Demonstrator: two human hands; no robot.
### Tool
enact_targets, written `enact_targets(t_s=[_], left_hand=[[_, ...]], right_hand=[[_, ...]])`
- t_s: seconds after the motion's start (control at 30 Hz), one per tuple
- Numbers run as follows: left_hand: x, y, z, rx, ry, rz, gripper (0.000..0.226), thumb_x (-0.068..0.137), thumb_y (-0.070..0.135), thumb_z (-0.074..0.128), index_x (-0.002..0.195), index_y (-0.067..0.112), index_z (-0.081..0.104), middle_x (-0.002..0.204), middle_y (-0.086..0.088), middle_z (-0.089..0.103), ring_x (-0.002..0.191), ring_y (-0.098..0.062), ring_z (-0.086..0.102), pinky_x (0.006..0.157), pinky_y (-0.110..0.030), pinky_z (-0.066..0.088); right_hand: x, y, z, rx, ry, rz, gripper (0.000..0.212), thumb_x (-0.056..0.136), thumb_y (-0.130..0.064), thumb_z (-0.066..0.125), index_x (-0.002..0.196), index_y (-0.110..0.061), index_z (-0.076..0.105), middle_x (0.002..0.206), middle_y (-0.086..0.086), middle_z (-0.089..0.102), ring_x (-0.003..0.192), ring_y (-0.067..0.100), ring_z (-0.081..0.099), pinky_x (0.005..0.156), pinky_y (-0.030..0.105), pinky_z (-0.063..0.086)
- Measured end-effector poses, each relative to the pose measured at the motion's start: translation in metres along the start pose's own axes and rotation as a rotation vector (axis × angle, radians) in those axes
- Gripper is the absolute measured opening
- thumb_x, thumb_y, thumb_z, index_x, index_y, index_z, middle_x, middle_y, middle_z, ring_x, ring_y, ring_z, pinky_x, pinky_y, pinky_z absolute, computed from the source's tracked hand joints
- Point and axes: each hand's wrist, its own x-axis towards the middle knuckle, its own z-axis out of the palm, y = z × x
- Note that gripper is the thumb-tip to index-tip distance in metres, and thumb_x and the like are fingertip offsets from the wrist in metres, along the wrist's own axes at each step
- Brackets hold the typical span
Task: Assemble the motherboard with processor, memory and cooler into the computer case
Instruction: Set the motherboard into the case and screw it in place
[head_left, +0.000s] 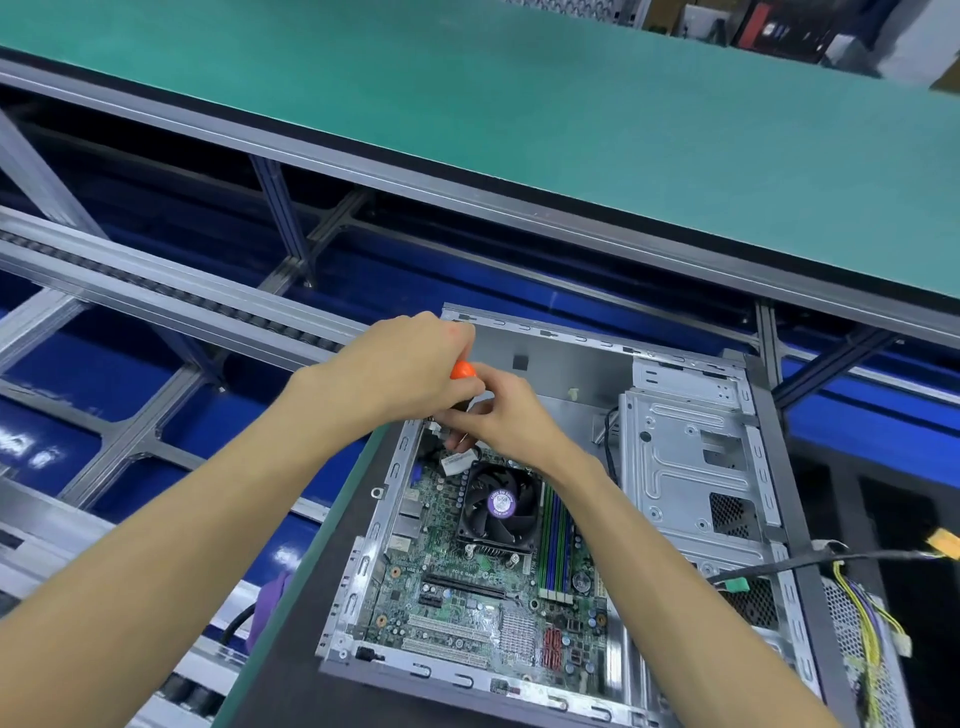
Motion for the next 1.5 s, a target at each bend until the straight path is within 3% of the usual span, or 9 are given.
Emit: enact_targets(t_s=[0.13,0.27,0.4,0.6,0.87,1.03,1.13,1.33,1.5], left_hand=[[-0.003,0.003,0.006,-0.102,0.082,-0.012,0.044,0.085,0.075,0.043,0.099,0.033,0.051,0.081,0.01,0.061,0.071,-0.013,0.058,0.061,-0.033,0.039],[-0.005,0.008,0.006,-0.422,0.101,-0.044,0.044,0.089,0.074,0.034,0.104,0.036,0.05,0.091,0.011,0.064,0.073,-0.011,0.061,0.065,-0.035,0.049],[-0.012,0.025,0.002,-0.719,0.148,0.054,0.037,0.093,0.067,0.042,0.101,0.035,0.056,0.087,0.012,0.064,0.075,-0.01,0.062,0.067,-0.037,0.05],[-0.026,0.073,-0.004,-0.923,0.19,0.253,0.016,0.1,0.041,0.051,0.104,0.027,0.058,0.087,0.003,0.064,0.072,-0.017,0.064,0.071,-0.042,0.053],[-0.048,0.157,0.018,-0.906,0.005,0.442,0.014,0.097,0.02,0.056,0.097,0.033,0.061,0.087,0.001,0.063,0.071,-0.023,0.063,0.072,-0.042,0.055],[-0.073,0.222,0.036,-0.871,-0.142,0.545,0.024,0.096,0.013,0.052,0.092,0.035,0.062,0.079,0.007,0.062,0.068,-0.015,0.06,0.059,-0.027,0.048],[-0.091,0.262,0.049,-0.848,-0.195,0.603,0.022,0.095,0.012,0.054,0.091,0.03,0.065,0.069,0.013,0.059,0.059,-0.006,0.051,0.055,-0.017,0.04],[-0.129,0.337,0.091,-0.759,-0.35,0.664,0.019,0.09,0.007,0.056,0.09,0.021,0.068,0.075,0.0,0.068,0.064,-0.011,0.056,0.064,-0.024,0.045],[-0.136,0.379,0.157,-0.461,-0.5,0.671,0.015,0.088,0.016,0.059,0.095,0.022,0.071,0.075,0.013,0.065,0.071,-0.008,0.06,0.068,-0.023,0.045]], right_hand=[[-0.002,-0.003,-0.004,-0.075,0.068,-0.029,0.012,0.091,-0.013,0.072,0.102,-0.014,0.066,0.082,0.012,0.074,0.065,0.031,0.074,0.06,0.048,0.06],[-0.015,-0.02,-0.011,-0.087,0.232,-0.085,0.025,0.088,-0.017,0.071,0.097,-0.04,0.066,0.075,-0.003,0.07,0.053,0.02,0.07,0.048,0.029,0.051],[-0.046,-0.037,-0.025,-0.142,0.363,-0.113,0.026,0.09,-0.022,0.075,0.115,-0.018,0.069,0.073,-0.01,0.065,0.051,0.015,0.063,0.05,0.033,0.052],[-0.116,-0.065,-0.051,0.126,0.667,-0.137,0.016,0.095,-0.017,0.069,0.109,-0.009,0.065,0.084,0.027,0.068,0.051,0.019,0.058,0.044,0.028,0.045],[-0.252,-0.069,-0.102,0.345,1.049,-0.169,0.02,0.094,-0.025,0.061,0.1,-0.009,0.052,0.089,0.017,0.074,0.042,0.015,0.045,0.039,0.021,0.035],[-0.334,-0.047,-0.116,0.375,1.167,-0.127,0.02,0.094,-0.03,0.059,0.075,-0.024,0.059,0.077,0.013,0.069,0.037,0.013,0.034,0.039,0.017,0.027],[-0.378,-0.028,-0.115,0.383,1.238,-0.067,0.018,0.092,-0.031,0.061,0.081,-0.02,0.054,0.075,0.013,0.069,0.037,0.013,0.032,0.039,0.017,0.024],[-0.447,0.016,-0.109,0.322,1.306,0.021,0.013,0.092,-0.025,0.06,0.084,-0.018,0.054,0.07,0.01,0.067,0.041,0.011,0.037,0.038,0.017,0.028],[-0.486,0.064,-0.101,0.203,1.304,0.084,0.013,0.091,-0.029,0.063,0.083,-0.02,0.057,0.073,0.009,0.071,0.05,0.009,0.053,0.051,0.015,0.04]])
